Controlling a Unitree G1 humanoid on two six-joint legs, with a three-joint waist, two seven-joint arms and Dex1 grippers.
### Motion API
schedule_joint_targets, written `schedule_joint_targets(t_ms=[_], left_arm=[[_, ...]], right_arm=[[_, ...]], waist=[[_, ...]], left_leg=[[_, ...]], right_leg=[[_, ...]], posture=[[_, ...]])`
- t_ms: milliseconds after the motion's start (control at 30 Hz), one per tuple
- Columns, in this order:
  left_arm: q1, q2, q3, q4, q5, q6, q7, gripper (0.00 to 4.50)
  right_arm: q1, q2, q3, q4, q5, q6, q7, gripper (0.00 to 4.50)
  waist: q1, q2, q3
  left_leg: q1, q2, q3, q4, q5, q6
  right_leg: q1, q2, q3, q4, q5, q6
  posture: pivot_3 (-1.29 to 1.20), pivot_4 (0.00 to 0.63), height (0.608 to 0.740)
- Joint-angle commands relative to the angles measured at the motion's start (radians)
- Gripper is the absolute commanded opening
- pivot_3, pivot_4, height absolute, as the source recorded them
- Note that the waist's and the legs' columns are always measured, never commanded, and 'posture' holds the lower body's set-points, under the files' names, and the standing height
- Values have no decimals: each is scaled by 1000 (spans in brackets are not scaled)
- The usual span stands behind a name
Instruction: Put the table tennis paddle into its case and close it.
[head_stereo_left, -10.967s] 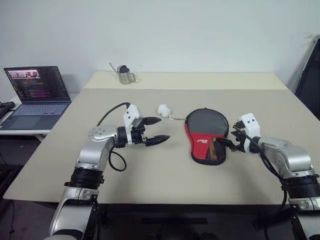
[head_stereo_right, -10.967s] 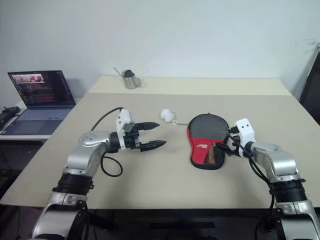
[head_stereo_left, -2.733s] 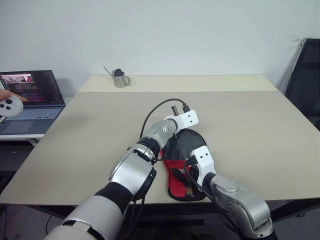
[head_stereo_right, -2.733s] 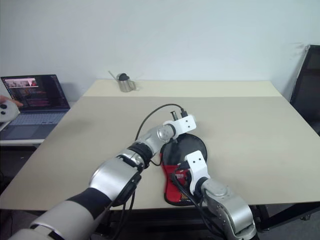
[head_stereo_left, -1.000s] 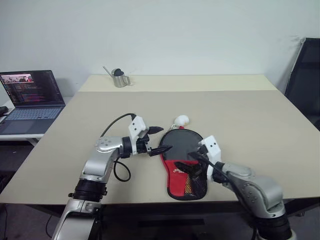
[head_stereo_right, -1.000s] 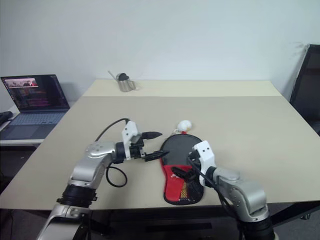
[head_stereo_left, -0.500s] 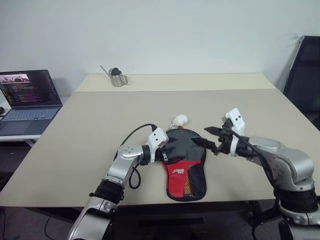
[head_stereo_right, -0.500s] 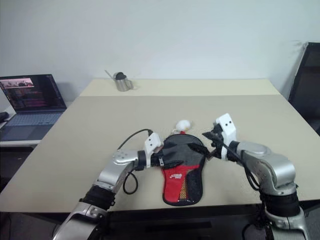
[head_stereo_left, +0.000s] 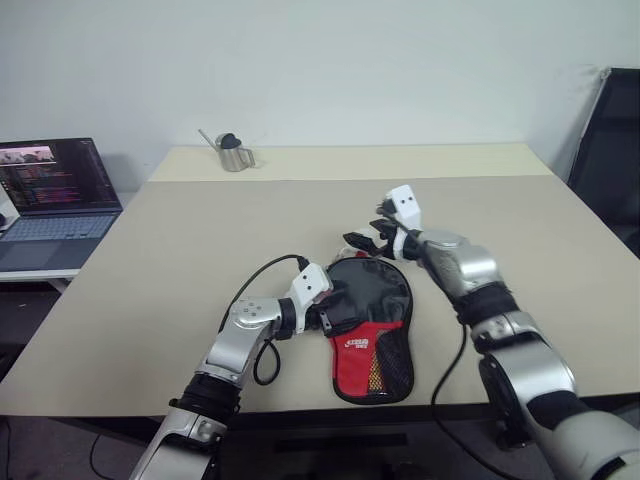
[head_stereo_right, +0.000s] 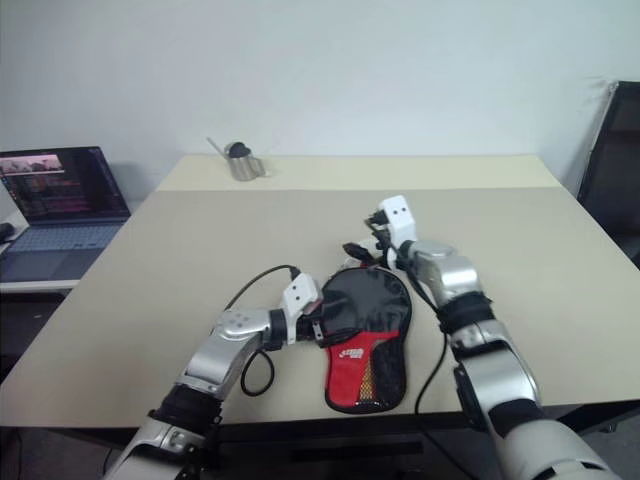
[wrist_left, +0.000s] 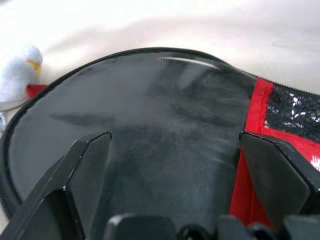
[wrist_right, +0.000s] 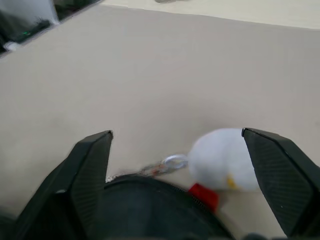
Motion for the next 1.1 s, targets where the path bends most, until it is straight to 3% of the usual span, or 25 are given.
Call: schedule_joint_targets(t_ms=[33,267,433,533,900,1100], left_arm=[[11,17,18,-67,-13,12,17,4463],[34,44,29,-111,-16,36,43,4463],[54,61,40,-145,-20,58,60,4463],[69,70,46,-163,-19,72,70,4500],[85,84,36,-178,-27,85,76,4500],[75,77,25,-161,-25,80,66,4500]], right_arm=[[-86,29,-15,202,-75,-181,-85,4500],[-144,83,-35,393,-164,-321,-239,4500],[-154,130,-70,431,-175,-324,-266,4500],[-157,160,-99,439,-178,-324,-282,3844],[-161,187,-116,443,-221,-328,-336,29],[-153,184,-115,439,-240,-333,-361,29]], waist=[[-1,0,0],[-13,1,1],[-19,1,1],[-23,2,1],[-23,2,1],[-26,2,1]], left_leg=[[0,0,0,0,0,0],[0,0,0,0,0,0],[0,0,1,0,0,0],[0,0,1,0,0,-1],[0,0,1,0,0,0],[0,0,1,0,0,-1]], right_leg=[[0,0,0,0,0,0],[-1,0,1,1,0,0],[-1,0,1,1,0,0],[-1,0,2,1,0,0],[-1,0,2,2,0,0],[-1,0,2,2,0,0]], posture=[[0,150,740],[0,150,740],[0,150,740],[0,150,740],[0,150,740],[0,150,740]])
